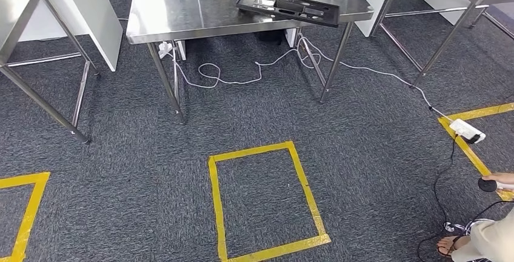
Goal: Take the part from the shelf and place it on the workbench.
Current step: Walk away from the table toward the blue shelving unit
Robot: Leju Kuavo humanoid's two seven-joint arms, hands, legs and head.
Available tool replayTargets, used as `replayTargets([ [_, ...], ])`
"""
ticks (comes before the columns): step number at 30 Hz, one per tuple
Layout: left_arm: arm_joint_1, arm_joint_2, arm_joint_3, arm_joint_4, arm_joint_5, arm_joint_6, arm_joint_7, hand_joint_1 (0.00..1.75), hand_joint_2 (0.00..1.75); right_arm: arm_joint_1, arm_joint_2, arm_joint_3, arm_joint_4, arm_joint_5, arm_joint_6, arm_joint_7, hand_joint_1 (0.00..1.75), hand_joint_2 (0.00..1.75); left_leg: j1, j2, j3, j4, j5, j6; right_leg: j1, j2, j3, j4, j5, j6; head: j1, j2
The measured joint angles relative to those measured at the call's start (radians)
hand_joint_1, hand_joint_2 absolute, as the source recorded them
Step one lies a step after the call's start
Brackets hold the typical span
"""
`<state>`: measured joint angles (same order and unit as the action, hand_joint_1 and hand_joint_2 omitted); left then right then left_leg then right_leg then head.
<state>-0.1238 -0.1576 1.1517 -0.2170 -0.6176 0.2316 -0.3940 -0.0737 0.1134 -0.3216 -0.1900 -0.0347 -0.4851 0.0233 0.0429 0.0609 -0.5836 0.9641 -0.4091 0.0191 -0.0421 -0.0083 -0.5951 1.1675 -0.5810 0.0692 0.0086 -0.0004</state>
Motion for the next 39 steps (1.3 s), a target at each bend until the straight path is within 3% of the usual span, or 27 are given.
replayTargets([
  [1,0.0,0.0,0.0,0.001,0.0,0.0,0.0,0.0,0.0,-0.001,0.0,-0.001,0.0,0.0,0.001,-0.001,0.0,0.0,0.002,0.008,-0.002,0.006,0.0,-0.008,-0.006,-0.02,0.039,-0.073,0.026,0.013,0.001,0.0],
  [2,0.001,0.001,0.0,0.002,0.0,0.0,0.0,0.0,0.0,-0.003,0.001,-0.002,0.0,-0.001,0.002,-0.002,0.0,0.0,0.002,0.016,-0.004,0.013,-0.004,-0.019,-0.007,-0.04,0.068,-0.133,0.047,0.017,0.004,0.0],
  [3,0.001,0.002,0.0,0.003,0.0,0.0,0.0,0.0,0.0,-0.006,0.002,-0.002,0.0,-0.001,0.003,-0.003,0.0,0.0,0.001,0.023,-0.004,0.019,-0.007,-0.029,-0.006,-0.054,0.086,-0.172,0.061,0.013,0.004,0.0],
  [4,0.001,0.003,0.0,0.003,0.0,0.001,0.0,0.0,0.0,-0.007,0.003,-0.003,0.0,-0.001,0.003,-0.004,0.0,0.0,0.001,0.031,-0.002,0.023,-0.011,-0.038,-0.004,-0.062,0.091,-0.184,0.068,0.002,0.003,0.0],
  [6,0.0,0.002,0.0,0.003,0.0,0.001,0.0,0.0,0.0,-0.006,0.002,-0.004,0.0,-0.001,0.004,-0.005,0.0,0.0,0.006,0.047,0.008,0.018,-0.01,-0.053,0.003,-0.042,0.084,-0.179,0.074,-0.026,-0.001,0.0],
  [8,-0.001,0.002,0.0,0.004,0.0,0.001,0.0,0.0,0.0,-0.005,0.002,-0.004,0.0,-0.001,0.004,-0.005,0.0,0.0,0.014,0.027,0.003,0.04,-0.035,-0.063,0.003,-0.023,0.084,-0.179,0.083,-0.044,-0.005,0.0],
  [9,0.0,0.001,0.0,0.005,0.0,0.001,0.0,0.0,0.0,-0.005,0.002,-0.004,0.0,-0.001,0.004,-0.005,0.0,0.0,0.015,0.004,-0.013,0.081,-0.07,-0.063,0.003,-0.013,0.083,-0.179,0.088,-0.053,-0.006,0.0],
  [10,0.0,0.002,0.0,0.005,0.0,0.001,0.0,0.0,0.0,-0.005,0.003,-0.004,0.0,-0.001,0.004,-0.005,0.0,0.0,0.014,-0.024,-0.037,0.143,-0.114,-0.061,0.005,-0.004,0.08,-0.179,0.093,-0.059,-0.008,0.0],
  [12,0.003,0.002,0.0,0.005,0.0,0.002,0.0,0.0,0.0,-0.005,0.005,-0.005,0.0,-0.001,0.004,-0.005,0.0,0.0,0.005,-0.051,-0.093,0.282,-0.185,-0.051,0.016,0.017,0.073,-0.178,0.099,-0.068,-0.01,0.0],
  [13,0.004,0.002,0.0,0.005,0.0,0.003,0.0,0.0,0.0,-0.003,0.006,-0.005,0.0,-0.001,0.004,-0.005,0.0,0.0,0.0,-0.054,-0.107,0.321,-0.195,-0.044,0.022,0.029,0.071,-0.178,0.1,-0.071,-0.01,0.0],
  [14,0.004,0.003,0.0,0.005,0.0,0.004,0.0,0.0,0.0,-0.002,0.006,-0.005,0.0,-0.001,0.004,-0.005,0.0,0.0,-0.006,-0.056,-0.104,0.321,-0.185,-0.035,0.028,0.042,0.07,-0.178,0.101,-0.072,-0.01,0.0],
  [15,0.004,0.003,0.0,0.005,0.0,0.004,0.0,0.0,0.0,-0.001,0.006,-0.005,0.0,-0.001,0.004,-0.005,0.0,0.0,-0.011,-0.062,-0.082,0.282,-0.157,-0.024,0.032,0.056,0.071,-0.178,0.102,-0.073,-0.01,0.0],
  [17,0.004,0.004,-0.001,0.005,0.0,0.004,0.0,0.0,0.0,-0.001,0.008,-0.005,0.0,-0.001,0.005,-0.005,0.0,0.0,-0.019,-0.101,-0.011,0.146,-0.096,0.004,0.04,0.081,0.073,-0.177,0.102,-0.072,-0.008,0.0],
  [19,0.004,0.006,-0.001,0.005,0.0,0.004,-0.001,0.0,0.0,-0.003,0.011,-0.005,0.0,-0.001,0.006,-0.006,0.0,0.0,-0.025,-0.132,0.029,0.064,-0.073,0.02,0.043,0.102,0.069,-0.176,0.104,-0.069,-0.007,0.0],
  [22,0.001,0.005,-0.002,0.005,0.0,0.004,-0.001,0.0,0.0,-0.001,0.01,-0.005,0.0,-0.001,0.008,-0.007,0.0,0.0,-0.029,-0.108,0.035,0.044,-0.069,0.024,0.042,0.121,0.051,-0.173,0.108,-0.055,-0.007,0.0],
  [24,0.0,0.004,-0.002,0.005,0.0,0.003,-0.001,0.0,0.0,-0.001,0.009,-0.005,0.0,-0.001,0.008,-0.007,0.0,0.0,-0.025,-0.082,0.039,0.028,-0.059,0.031,0.045,0.087,0.024,-0.131,0.082,-0.053,-0.003,0.0],
  [26,0.002,0.004,-0.002,0.005,0.0,0.003,-0.001,0.0,0.0,-0.002,0.008,-0.005,0.0,-0.001,0.009,-0.007,0.0,0.0,-0.027,-0.055,0.038,0.022,-0.055,0.035,0.041,0.04,-0.032,-0.016,0.024,-0.057,0.004,0.0],
  [28,0.004,0.004,-0.002,0.005,0.0,0.003,-0.001,0.0,0.0,-0.001,0.007,-0.005,0.0,-0.001,0.011,-0.007,0.0,0.0,-0.03,-0.024,0.035,0.022,-0.055,0.036,0.035,0.023,-0.082,0.089,-0.016,-0.05,0.006,0.0],
  [29,0.004,0.003,-0.002,0.005,0.0,0.003,-0.001,0.0,0.0,0.0,0.007,-0.005,0.0,-0.001,0.012,-0.007,0.0,0.0,-0.03,-0.011,0.034,0.023,-0.055,0.035,0.031,0.019,-0.082,0.095,-0.013,-0.041,0.006,0.0],
  [30,0.004,0.003,-0.002,0.005,0.0,0.003,-0.001,0.0,0.0,0.002,0.007,-0.005,0.0,-0.001,0.013,-0.007,0.0,0.0,-0.03,0.002,0.034,0.023,-0.055,0.034,0.027,0.012,-0.059,0.057,0.005,-0.029,0.006,0.0],
  [31,0.004,0.003,-0.002,0.005,0.0,0.003,-0.001,0.0,0.0,0.003,0.006,-0.005,0.0,-0.001,0.014,-0.007,0.0,0.0,-0.03,0.014,0.036,0.023,-0.055,0.032,0.023,-0.003,-0.019,-0.014,0.031,-0.019,0.007,0.0],
  [33,0.003,0.003,-0.002,0.005,0.0,0.003,-0.001,0.0,0.0,0.001,0.006,-0.005,0.0,-0.001,0.016,-0.007,0.0,0.0,-0.034,0.034,0.041,0.025,-0.058,0.023,0.024,-0.051,0.053,-0.147,0.079,-0.012,0.006,0.0],
  [35,0.002,0.003,-0.002,0.005,0.0,0.003,-0.001,0.0,0.0,-0.002,0.006,-0.005,0.0,-0.001,0.017,-0.007,0.0,0.0,-0.038,0.054,0.048,0.025,-0.063,0.009,0.031,-0.07,0.068,-0.188,0.097,-0.025,0.005,0.0],
  [36,0.001,0.003,-0.002,0.005,0.0,0.003,-0.001,0.0,0.0,-0.002,0.006,-0.005,0.0,-0.001,0.017,-0.007,0.0,0.0,-0.038,0.065,0.052,0.024,-0.065,0.002,0.034,-0.059,0.064,-0.189,0.101,-0.033,0.004,0.0],
  [37,-0.001,0.003,-0.002,0.005,0.0,0.003,-0.001,0.0,0.0,-0.002,0.005,-0.005,0.0,-0.002,0.018,-0.007,0.0,0.0,-0.035,0.069,0.054,0.026,-0.068,-0.005,0.027,-0.047,0.064,-0.19,0.104,-0.042,0.003,0.0],
  [39,-0.002,0.003,-0.002,0.005,0.0,0.003,-0.001,0.0,0.0,-0.001,0.006,-0.005,0.0,-0.004,0.018,-0.007,0.0,0.0,-0.027,0.031,0.042,0.061,-0.1,-0.017,0.016,-0.025,0.065,-0.194,0.114,-0.058,0.001,0.0],
])
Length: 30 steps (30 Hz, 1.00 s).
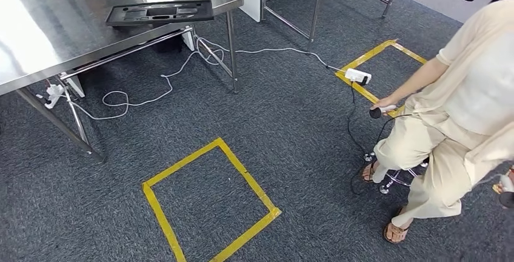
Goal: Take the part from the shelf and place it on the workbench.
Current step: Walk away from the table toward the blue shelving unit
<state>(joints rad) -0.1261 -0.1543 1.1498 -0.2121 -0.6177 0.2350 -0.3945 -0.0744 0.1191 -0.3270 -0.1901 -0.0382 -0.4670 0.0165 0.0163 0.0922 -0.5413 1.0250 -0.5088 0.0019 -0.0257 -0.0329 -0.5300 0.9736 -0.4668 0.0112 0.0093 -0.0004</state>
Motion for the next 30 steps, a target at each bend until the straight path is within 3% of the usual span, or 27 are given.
replayTargets([
  [2,0.003,0.001,0.0,0.0,-0.001,0.0,0.001,0.0,0.0,0.0,0.003,0.0,0.0,-0.002,0.001,0.0,0.0,0.0,0.005,-0.065,-0.048,0.117,-0.079,-0.007,-0.003,0.022,-0.004,-0.001,0.008,-0.013,-0.003,0.0],
  [4,0.007,0.001,0.0,0.0,-0.002,-0.001,0.002,0.0,0.0,0.0,0.005,-0.001,0.0,-0.005,0.002,0.0,0.0,0.0,0.007,-0.09,-0.1,0.244,-0.139,-0.011,0.0,0.048,-0.011,0.001,0.012,-0.018,-0.003,0.0],
  [5,0.007,0.001,0.0,0.0,-0.002,-0.001,0.002,0.0,0.0,0.002,0.005,-0.001,0.0,-0.006,0.002,0.0,0.0,0.0,0.008,-0.092,-0.106,0.263,-0.138,-0.012,0.001,0.062,-0.012,0.002,0.013,-0.018,-0.003,0.0],
  [6,0.008,0.001,0.0,0.0,-0.002,-0.001,0.003,0.0,0.0,0.002,0.005,-0.002,0.0,-0.008,0.002,0.0,0.0,0.0,0.01,-0.094,-0.094,0.243,-0.117,-0.012,0.001,0.076,-0.012,0.004,0.014,-0.018,-0.004,0.0],
  [7,0.008,0.001,0.0,0.0,-0.003,-0.001,0.003,0.0,0.0,0.003,0.005,-0.004,0.0,-0.008,0.003,0.0,0.0,0.0,0.012,-0.1,-0.067,0.19,-0.082,-0.012,0.001,0.091,-0.011,0.007,0.014,-0.017,-0.004,0.0],
  [9,0.008,0.002,0.0,0.0,-0.003,-0.001,0.003,0.0,0.0,0.001,0.005,-0.006,0.0,-0.009,0.005,0.001,0.0,0.0,0.02,-0.144,-0.004,0.056,-0.021,-0.009,0.003,0.117,-0.016,0.017,0.012,-0.012,-0.004,0.0],
  [11,0.008,0.002,-0.001,0.0,-0.006,-0.002,0.003,0.0,0.0,-0.001,0.005,-0.009,0.0,-0.01,0.006,0.002,0.0,0.0,0.02,-0.175,0.02,-0.006,-0.004,-0.004,0.006,0.139,-0.029,0.024,0.015,0.002,-0.004,0.0],
  [13,0.007,0.001,-0.002,0.0,-0.012,-0.005,0.004,0.0,0.0,0.001,0.005,-0.013,0.0,-0.014,0.005,0.005,0.0,0.0,0.014,-0.158,0.018,-0.012,-0.002,0.009,0.006,0.158,-0.043,0.023,0.023,0.021,-0.003,0.0],
  [15,0.005,0.0,-0.004,0.0,-0.019,-0.009,0.006,0.0,0.0,0.005,0.005,-0.018,0.0,-0.017,0.003,0.009,0.0,0.0,0.013,-0.132,0.019,-0.021,0.009,0.029,0.008,0.123,-0.065,0.049,0.011,0.027,-0.001,0.0],
  [17,0.005,0.0,-0.004,0.0,-0.021,-0.01,0.009,0.0,0.0,0.005,0.005,-0.019,0.0,-0.018,0.002,0.012,0.0,0.0,0.011,-0.102,0.016,-0.027,0.015,0.041,0.009,0.065,-0.118,0.152,-0.039,0.019,0.004,0.0],
  [19,0.006,0.0,-0.004,0.0,-0.021,-0.009,0.013,0.0,0.0,0.004,0.006,-0.02,0.0,-0.017,0.001,0.017,0.0,0.0,0.007,-0.07,0.013,-0.027,0.016,0.043,0.008,0.046,-0.178,0.281,-0.091,0.016,0.006,0.0],
  [20,0.007,0.0,-0.004,0.0,-0.021,-0.008,0.015,0.0,0.0,0.004,0.006,-0.02,0.0,-0.016,0.002,0.019,0.0,0.0,0.006,-0.055,0.011,-0.026,0.016,0.043,0.007,0.044,-0.188,0.31,-0.098,0.02,0.007,0.0],
  [21,0.006,-0.001,-0.004,0.0,-0.021,-0.007,0.017,0.0,0.0,0.005,0.006,-0.02,0.0,-0.015,0.002,0.02,0.0,0.0,0.006,-0.041,0.011,-0.026,0.016,0.043,0.007,0.041,-0.176,0.299,-0.091,0.027,0.007,0.0],
  [22,0.006,-0.002,-0.004,0.0,-0.021,-0.006,0.018,0.0,0.0,0.006,0.005,-0.02,0.0,-0.014,0.002,0.021,0.0,0.0,0.005,-0.028,0.012,-0.026,0.016,0.043,0.006,0.033,-0.141,0.247,-0.072,0.035,0.007,0.0],
  [24,0.005,-0.004,-0.004,0.0,-0.02,-0.005,0.019,0.0,0.0,0.004,0.005,-0.02,0.0,-0.013,0.002,0.021,0.0,0.0,0.001,-0.006,0.017,-0.025,0.013,0.037,0.009,-0.011,-0.052,0.099,-0.029,0.041,0.008,0.0],
  [26,0.003,-0.004,-0.004,0.0,-0.019,-0.004,0.019,0.0,0.0,0.001,0.006,-0.02,0.0,-0.011,0.002,0.021,0.0,0.0,-0.004,0.012,0.022,-0.024,0.01,0.026,0.014,-0.04,-0.013,0.024,-0.012,0.032,0.006,0.0],
  [28,0.001,-0.004,-0.004,0.0,-0.019,-0.003,0.019,0.0,0.0,0.001,0.006,-0.02,0.0,-0.009,0.003,0.021,0.0,0.0,-0.004,0.029,0.028,-0.026,0.008,0.014,0.018,-0.023,-0.018,0.02,-0.009,0.019,0.003,0.0],
  [29,0.0,-0.004,-0.004,0.0,-0.018,-0.003,0.019,0.0,0.0,0.001,0.006,-0.02,0.0,-0.009,0.003,0.021,0.0,0.0,-0.001,0.025,0.028,-0.022,0.003,0.007,0.013,-0.012,-0.018,0.019,-0.006,0.012,0.003,0.0],
  [30,-0.001,-0.005,-0.004,0.0,-0.018,-0.003,0.019,0.0,0.0,0.001,0.007,-0.02,0.0,-0.009,0.003,0.021,0.0,0.0,0.002,0.006,0.023,-0.007,-0.012,0.001,0.009,-0.001,-0.017,0.017,-0.002,0.005,0.002,0.0],
])
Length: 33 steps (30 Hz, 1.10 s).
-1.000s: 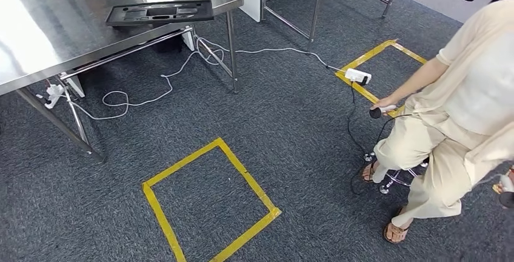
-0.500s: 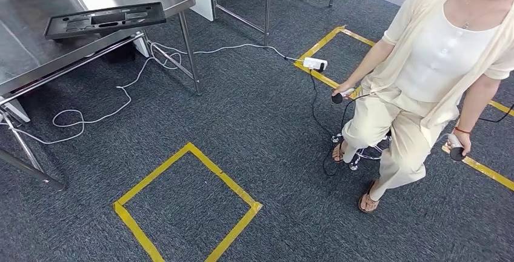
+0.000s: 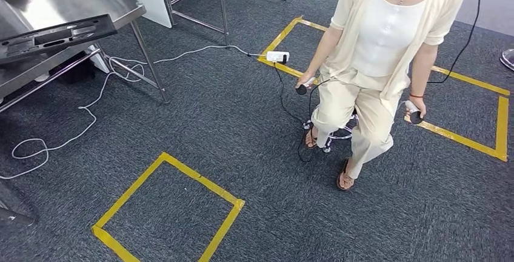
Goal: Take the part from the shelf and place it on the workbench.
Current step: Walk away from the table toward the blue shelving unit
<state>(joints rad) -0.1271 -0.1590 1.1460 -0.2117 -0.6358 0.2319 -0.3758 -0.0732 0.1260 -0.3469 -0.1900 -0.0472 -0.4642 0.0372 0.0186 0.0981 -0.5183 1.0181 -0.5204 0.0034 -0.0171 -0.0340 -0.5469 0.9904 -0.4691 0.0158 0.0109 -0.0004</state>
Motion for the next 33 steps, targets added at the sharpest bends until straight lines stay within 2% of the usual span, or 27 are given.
replayTargets([
  [2,0.002,0.0,0.0,0.0,0.0,0.001,0.001,0.0,0.0,-0.001,0.004,0.0,0.0,0.0,0.0,0.0,0.0,0.0,0.005,-0.061,-0.038,0.092,-0.062,-0.007,-0.008,0.021,0.002,-0.002,0.008,-0.014,-0.004,0.0],
  [3,0.003,0.0,0.0,0.0,0.0,0.001,0.001,0.0,0.0,-0.001,0.006,0.0,0.0,0.0,0.0,0.0,0.0,0.0,0.005,-0.083,-0.07,0.161,-0.099,-0.007,-0.006,0.032,-0.001,-0.001,0.011,-0.018,-0.005,0.0],
  [4,0.005,0.0,0.0,0.0,0.0,0.001,0.002,0.0,0.0,-0.001,0.008,0.0,0.0,0.0,0.0,0.0,0.0,0.0,0.005,-0.092,-0.1,0.226,-0.125,-0.008,-0.003,0.044,-0.003,-0.001,0.012,-0.02,-0.005,0.0],
  [5,0.007,0.0,0.0,0.0,0.0,0.001,0.002,0.0,0.0,0.0,0.009,0.0,0.0,0.0,0.0,-0.001,0.0,0.0,0.005,-0.096,-0.12,0.266,-0.133,-0.007,-0.001,0.057,-0.004,0.0,0.013,-0.021,-0.005,0.0],
  [6,0.007,0.0,0.0,0.0,0.0,0.002,0.002,0.0,0.0,0.001,0.01,0.0,0.0,0.0,0.0,-0.001,0.0,0.0,0.005,-0.098,-0.123,0.268,-0.119,-0.006,0.001,0.071,-0.004,0.001,0.013,-0.021,-0.005,0.0],
  [7,0.008,0.0,0.001,0.0,0.0,0.002,0.002,0.0,0.0,0.001,0.01,0.0,0.0,0.0,0.0,-0.001,0.0,0.0,0.005,-0.101,-0.108,0.231,-0.088,-0.004,0.001,0.085,-0.003,0.002,0.013,-0.02,-0.006,0.0],
  [8,0.008,0.0,0.001,0.0,0.001,0.003,0.002,0.0,0.0,0.001,0.011,0.0,0.0,0.0,0.0,-0.001,0.0,0.0,0.007,-0.111,-0.079,0.166,-0.047,-0.001,0.001,0.098,-0.002,0.005,0.013,-0.02,-0.006,0.0],
  [9,0.007,0.0,0.002,0.0,0.001,0.003,0.002,0.0,0.0,0.001,0.012,0.0,0.0,0.0,0.0,-0.001,0.0,0.0,0.009,-0.137,-0.05,0.098,-0.016,0.001,0.003,0.111,-0.003,0.008,0.013,-0.019,-0.006,0.0],
  [10,0.007,0.0,0.002,0.0,0.0,0.003,0.002,0.0,0.0,-0.001,0.013,0.0,0.0,0.0,0.001,-0.001,0.0,0.0,0.01,-0.158,-0.028,0.045,0.005,0.004,0.005,0.122,-0.007,0.012,0.013,-0.016,-0.005,0.0],
  [11,0.007,0.0,0.002,0.0,0.001,0.003,0.002,0.0,0.0,-0.002,0.014,0.0,0.0,0.001,0.002,-0.001,0.0,0.0,0.01,-0.174,-0.016,0.015,0.014,0.007,0.007,0.132,-0.012,0.015,0.015,-0.011,-0.005,0.0],
  [12,0.007,0.0,0.002,0.0,0.001,0.002,0.002,0.0,0.0,-0.002,0.014,0.0,0.0,0.002,0.003,-0.001,0.0,0.0,0.007,-0.18,-0.014,0.007,0.013,0.01,0.008,0.141,-0.019,0.015,0.018,-0.004,-0.004,0.0],
  [14,0.007,-0.002,0.002,0.0,0.004,0.0,0.001,0.0,0.0,-0.001,0.014,0.0,0.0,0.006,0.007,-0.001,0.0,0.0,0.003,-0.155,-0.015,0.0,0.022,0.024,0.006,0.152,-0.032,0.014,0.024,0.01,-0.005,0.0],
  [16,0.006,-0.004,0.003,0.0,0.007,-0.001,-0.001,0.0,0.0,-0.001,0.014,0.0,0.0,0.01,0.01,-0.001,0.0,0.0,0.003,-0.128,-0.014,-0.011,0.033,0.041,0.007,0.116,-0.061,0.055,0.004,0.013,-0.002,0.0],
  [18,0.008,-0.005,0.003,0.0,0.008,-0.001,-0.003,0.0,0.0,-0.003,0.013,0.0,0.0,0.01,0.014,-0.002,0.0,0.0,0.002,-0.098,-0.017,-0.016,0.037,0.049,0.007,0.064,-0.12,0.171,-0.051,0.007,0.002,0.0],
  [20,0.009,-0.005,0.003,0.0,0.005,-0.005,-0.004,0.0,0.0,-0.003,0.012,0.0,0.0,0.007,0.017,-0.003,0.0,0.0,-0.001,-0.067,-0.021,-0.015,0.037,0.05,0.003,0.048,-0.173,0.287,-0.094,0.008,0.003,0.0],
  [21,0.01,-0.005,0.002,0.0,0.002,-0.008,-0.004,0.0,0.0,-0.001,0.011,-0.002,0.0,0.003,0.017,-0.003,0.0,0.0,-0.002,-0.053,-0.022,-0.015,0.037,0.049,0.001,0.045,-0.174,0.3,-0.094,0.015,0.003,0.0],
  [22,0.009,-0.005,0.002,0.0,-0.001,-0.011,-0.004,0.0,0.0,0.0,0.011,-0.003,0.0,0.0,0.016,-0.003,0.0,0.0,-0.001,-0.039,-0.023,-0.015,0.037,0.049,0.0,0.04,-0.152,0.271,-0.082,0.023,0.004,0.0],
  [23,0.009,-0.005,0.002,0.0,-0.004,-0.014,-0.005,0.0,0.0,0.001,0.01,-0.004,0.0,-0.003,0.015,-0.003,0.0,0.0,-0.001,-0.027,-0.021,-0.015,0.037,0.047,-0.002,0.028,-0.111,0.206,-0.06,0.031,0.004,0.0],
  [25,0.008,-0.006,0.0,0.0,-0.007,-0.018,-0.005,0.0,0.0,-0.001,0.008,-0.006,0.0,-0.006,0.012,-0.003,0.0,0.0,-0.004,-0.005,-0.017,-0.013,0.034,0.038,-0.001,-0.019,-0.028,0.064,-0.022,0.037,0.004,0.0],
  [26,0.007,-0.006,0.0,0.0,-0.009,-0.02,-0.005,0.0,0.0,-0.003,0.008,-0.006,0.0,-0.008,0.01,-0.003,0.0,0.0,-0.007,0.005,-0.015,-0.013,0.032,0.031,0.002,-0.034,-0.005,0.023,-0.012,0.033,0.002,0.0],
  [27,0.006,-0.006,0.0,0.0,-0.011,-0.021,-0.005,0.0,0.0,-0.004,0.008,-0.007,0.0,-0.009,0.008,-0.003,0.0,0.0,-0.008,0.014,-0.012,-0.013,0.03,0.024,0.007,-0.039,0.0,0.009,-0.008,0.028,0.001,0.0],
  [28,0.004,-0.006,-0.001,0.0,-0.013,-0.022,-0.005,0.0,0.0,-0.003,0.008,-0.009,0.0,-0.009,0.007,-0.003,0.0,0.0,-0.008,0.023,-0.009,-0.014,0.029,0.017,0.011,-0.029,-0.004,0.009,-0.005,0.023,-0.001,0.0],
  [29,0.002,-0.006,-0.001,0.0,-0.015,-0.022,-0.005,0.0,0.0,-0.002,0.008,-0.011,0.0,-0.009,0.006,-0.003,0.0,0.0,-0.006,0.03,-0.006,-0.015,0.027,0.011,0.007,-0.017,-0.004,0.007,-0.003,0.015,-0.002,0.0],
  [30,0.001,-0.006,-0.001,0.0,-0.015,-0.022,-0.005,0.0,0.0,0.0,0.008,-0.012,0.0,-0.009,0.006,-0.003,0.0,0.0,-0.003,0.021,-0.006,-0.008,0.019,0.004,0.003,-0.007,-0.004,0.006,0.0,0.008,-0.002,0.0],
  [31,0.0,-0.007,-0.002,0.0,-0.015,-0.022,-0.005,0.0,0.0,0.0,0.007,-0.013,0.0,-0.009,0.006,-0.003,0.0,0.0,0.0,-0.003,-0.015,0.017,-0.002,-0.001,-0.003,0.004,-0.002,0.004,0.003,0.0,-0.004,0.0],
  [33,0.002,-0.007,-0.002,0.0,-0.013,-0.02,-0.004,0.0,0.0,-0.001,0.007,-0.013,0.0,-0.006,0.008,-0.003,0.0,0.0,0.004,-0.067,-0.061,0.126,-0.07,-0.006,-0.008,0.025,-0.003,0.002,0.01,-0.014,-0.006,0.0],
])
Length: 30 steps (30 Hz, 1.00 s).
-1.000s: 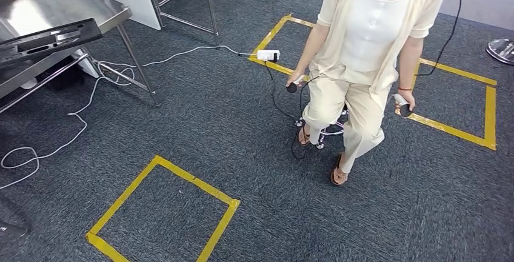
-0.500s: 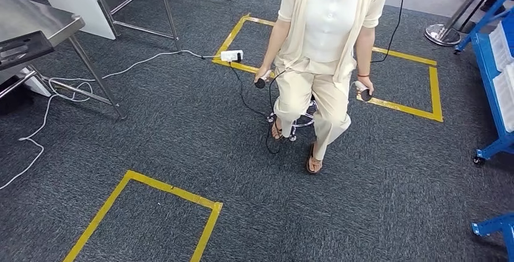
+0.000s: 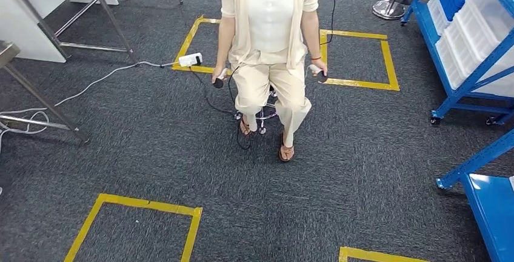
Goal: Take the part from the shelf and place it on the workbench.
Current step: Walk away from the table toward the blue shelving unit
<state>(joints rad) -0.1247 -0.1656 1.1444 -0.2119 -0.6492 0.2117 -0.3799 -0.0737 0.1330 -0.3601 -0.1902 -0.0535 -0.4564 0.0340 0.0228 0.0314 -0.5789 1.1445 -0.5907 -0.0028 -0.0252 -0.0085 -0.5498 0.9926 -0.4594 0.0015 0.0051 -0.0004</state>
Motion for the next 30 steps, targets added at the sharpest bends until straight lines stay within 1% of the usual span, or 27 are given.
replayTargets([
  [1,0.002,0.0,0.0,0.0,0.003,0.002,0.001,0.0,0.0,0.0,0.0,0.0,0.0,0.002,0.003,-0.001,0.0,0.0,0.0,-0.02,-0.033,0.071,-0.034,0.0,0.002,0.012,-0.002,0.0,0.002,-0.004,0.0,0.0],
  [2,0.004,0.0,0.0,0.0,0.006,0.005,0.002,0.0,0.0,0.0,0.0,0.0,0.0,0.005,0.006,-0.002,0.0,0.0,0.0,-0.028,-0.059,0.125,-0.052,-0.001,0.005,0.025,-0.003,0.001,0.002,-0.006,0.0,0.0],
  [3,0.006,0.0,0.0,0.0,0.01,0.007,0.002,0.0,0.0,0.001,-0.001,0.0,0.0,0.008,0.009,-0.002,0.0,0.0,0.001,-0.032,-0.072,0.15,-0.051,-0.001,0.006,0.039,-0.004,0.002,0.003,-0.007,0.0,0.0],
  [4,0.007,0.0,0.001,0.0,0.013,0.009,0.002,0.0,0.0,0.002,-0.002,0.0,0.0,0.01,0.011,-0.003,0.0,0.0,0.001,-0.033,-0.068,0.136,-0.029,0.0,0.007,0.054,-0.003,0.003,0.003,-0.007,0.0,0.0],
  [5,0.007,0.0,0.001,0.0,0.014,0.01,0.002,0.0,0.0,0.002,-0.002,0.0,0.0,0.012,0.011,-0.003,0.0,0.0,0.003,-0.039,-0.046,0.085,0.007,0.001,0.007,0.068,-0.002,0.005,0.003,-0.006,0.0,0.0],
  [7,0.007,0.001,0.002,0.0,0.016,0.011,0.0,0.0,0.0,0.0,-0.002,0.0,0.0,0.014,0.012,-0.003,0.0,0.0,0.008,-0.084,0.009,-0.046,0.073,0.005,0.011,0.092,-0.006,0.013,0.002,-0.004,0.0,0.0],
  [8,0.007,0.001,0.002,0.0,0.016,0.011,0.0,0.0,0.0,-0.001,-0.002,0.0,0.0,0.015,0.012,-0.003,0.0,0.0,0.01,-0.104,0.026,-0.09,0.089,0.006,0.012,0.103,-0.011,0.017,0.002,0.0,0.0,0.0],
  [9,0.007,0.002,0.002,0.0,0.017,0.011,0.0,0.0,0.0,-0.002,-0.002,0.0,0.0,0.015,0.012,-0.003,0.0,0.0,0.008,-0.118,0.032,-0.111,0.093,0.009,0.013,0.113,-0.018,0.019,0.003,0.006,0.0,0.0],
  [10,0.007,0.002,0.003,0.0,0.017,0.011,-0.001,0.0,0.0,-0.002,-0.002,0.0,0.0,0.015,0.012,-0.003,0.0,0.0,0.003,-0.114,0.033,-0.116,0.092,0.014,0.012,0.124,-0.024,0.018,0.006,0.015,0.0,0.0],
  [11,0.006,0.001,0.003,0.0,0.018,0.011,-0.001,0.0,0.0,-0.001,-0.002,0.0,0.0,0.015,0.012,-0.003,0.0,0.0,0.001,-0.1,0.035,-0.12,0.096,0.023,0.011,0.134,-0.029,0.014,0.009,0.023,0.0,0.0],
  [12,0.005,0.001,0.003,0.0,0.018,0.011,-0.001,0.0,0.0,0.0,-0.002,0.0,0.0,0.015,0.012,-0.003,0.0,0.0,-0.001,-0.088,0.038,-0.128,0.101,0.032,0.011,0.127,-0.035,0.018,0.01,0.029,0.0,0.0],
  [14,0.004,0.001,0.004,0.0,0.014,0.01,-0.002,0.0,0.0,0.0,-0.002,0.0,0.0,0.012,0.012,-0.003,0.0,0.0,0.0,-0.058,0.044,-0.144,0.112,0.048,0.014,0.079,-0.067,0.073,-0.016,0.029,0.004,0.0],
  [15,0.005,0.001,0.004,0.0,0.012,0.01,-0.003,0.0,0.0,-0.001,-0.002,0.0,0.0,0.01,0.011,-0.003,0.0,0.0,-0.001,-0.043,0.045,-0.147,0.114,0.052,0.012,0.048,-0.096,0.131,-0.043,0.023,0.006,0.0],
  [16,0.005,0.001,0.004,0.0,0.008,0.009,-0.003,0.0,0.0,-0.001,-0.002,-0.001,0.0,0.007,0.01,-0.003,0.0,0.0,-0.003,-0.028,0.044,-0.147,0.114,0.055,0.01,0.031,-0.132,0.2,-0.071,0.02,0.008,0.0],
  [17,0.006,0.002,0.004,0.0,0.005,0.009,-0.003,0.0,0.0,-0.001,-0.002,-0.002,0.0,0.003,0.01,-0.003,0.0,0.0,-0.005,-0.012,0.043,-0.147,0.114,0.054,0.007,0.025,-0.162,0.26,-0.092,0.021,0.008,0.0],
  [18,0.005,0.002,0.003,0.0,0.001,0.008,-0.003,0.0,0.0,0.0,-0.002,-0.004,0.0,0.0,0.009,-0.003,0.0,0.0,-0.006,0.003,0.042,-0.147,0.114,0.054,0.004,0.021,-0.177,0.293,-0.101,0.026,0.008,0.0],
  [19,0.005,0.002,0.002,0.0,-0.003,0.007,-0.003,0.0,0.0,0.002,-0.002,-0.006,0.0,-0.003,0.009,-0.003,0.0,0.0,-0.006,0.016,0.042,-0.147,0.113,0.053,0.001,0.018,-0.171,0.287,-0.093,0.035,0.009,0.0],
  [20,0.004,0.002,0.002,0.0,-0.007,0.007,-0.002,0.0,0.0,0.003,-0.002,-0.008,0.0,-0.005,0.008,-0.004,0.0,0.0,-0.005,0.029,0.043,-0.146,0.112,0.051,-0.001,0.01,-0.143,0.24,-0.074,0.045,0.009,0.0],
  [22,0.002,0.001,0.0,0.0,-0.012,0.006,0.001,0.0,0.0,0.003,-0.002,-0.011,0.0,-0.008,0.008,-0.006,0.0,0.0,-0.007,0.05,0.047,-0.144,0.108,0.043,-0.003,-0.033,-0.059,0.096,-0.029,0.058,0.012,0.0],
  [23,0.001,0.002,0.0,0.0,-0.013,0.006,0.002,0.0,0.0,0.001,-0.002,-0.012,0.0,-0.009,0.008,-0.007,0.0,0.0,-0.009,0.061,0.05,-0.143,0.104,0.036,0.0,-0.051,-0.029,0.045,-0.014,0.055,0.012,0.0],
  [24,0.0,0.002,0.0,0.0,-0.013,0.006,0.003,0.0,0.0,0.0,-0.001,-0.013,0.0,-0.009,0.008,-0.008,0.0,0.0,-0.011,0.07,0.053,-0.142,0.101,0.028,0.004,-0.062,-0.014,0.018,-0.006,0.049,0.012,0.0],
  [25,-0.002,0.002,-0.001,0.0,-0.014,0.006,0.003,0.0,0.0,0.0,-0.001,-0.014,0.0,-0.009,0.008,-0.008,0.0,0.0,-0.012,0.081,0.056,-0.142,0.099,0.021,0.009,-0.059,-0.015,0.012,-0.003,0.041,0.012,0.0],
  [26,-0.005,0.002,-0.002,0.0,-0.014,0.005,0.003,0.0,0.0,0.001,-0.001,-0.015,0.0,-0.01,0.008,-0.009,0.0,0.0,-0.009,0.09,0.06,-0.144,0.097,0.014,0.011,-0.047,-0.018,0.011,-0.001,0.032,0.011,0.0],
  [27,-0.007,0.002,-0.004,0.0,-0.014,0.004,0.003,0.0,0.0,0.004,-0.001,-0.016,0.0,-0.01,0.007,-0.009,0.0,0.0,-0.005,0.088,0.062,-0.141,0.093,0.007,0.007,-0.036,-0.017,0.01,0.0,0.025,0.011,0.0],
  [28,-0.009,0.002,-0.006,0.0,-0.014,0.003,0.003,0.0,0.0,0.005,-0.002,-0.016,0.0,-0.01,0.008,-0.01,0.0,0.0,-0.001,0.07,0.058,-0.126,0.08,0.001,0.004,-0.026,-0.016,0.008,0.003,0.017,0.009,0.0],
  [29,-0.01,0.003,-0.008,0.0,-0.014,0.001,0.003,0.0,0.0,0.005,-0.002,-0.017,0.0,-0.01,0.008,-0.01,0.0,0.0,0.002,0.043,0.046,-0.093,0.055,-0.003,0.0,-0.017,-0.013,0.006,0.005,0.008,0.007,0.0],
  [30,-0.009,0.003,-0.01,0.0,-0.014,0.0,0.002,0.0,0.0,0.005,-0.002,-0.017,0.0,-0.01,0.008,-0.011,0.0,0.0,0.004,0.011,0.023,-0.037,0.021,-0.005,-0.001,-0.008,-0.011,0.005,0.008,0.001,0.005,0.0],
])
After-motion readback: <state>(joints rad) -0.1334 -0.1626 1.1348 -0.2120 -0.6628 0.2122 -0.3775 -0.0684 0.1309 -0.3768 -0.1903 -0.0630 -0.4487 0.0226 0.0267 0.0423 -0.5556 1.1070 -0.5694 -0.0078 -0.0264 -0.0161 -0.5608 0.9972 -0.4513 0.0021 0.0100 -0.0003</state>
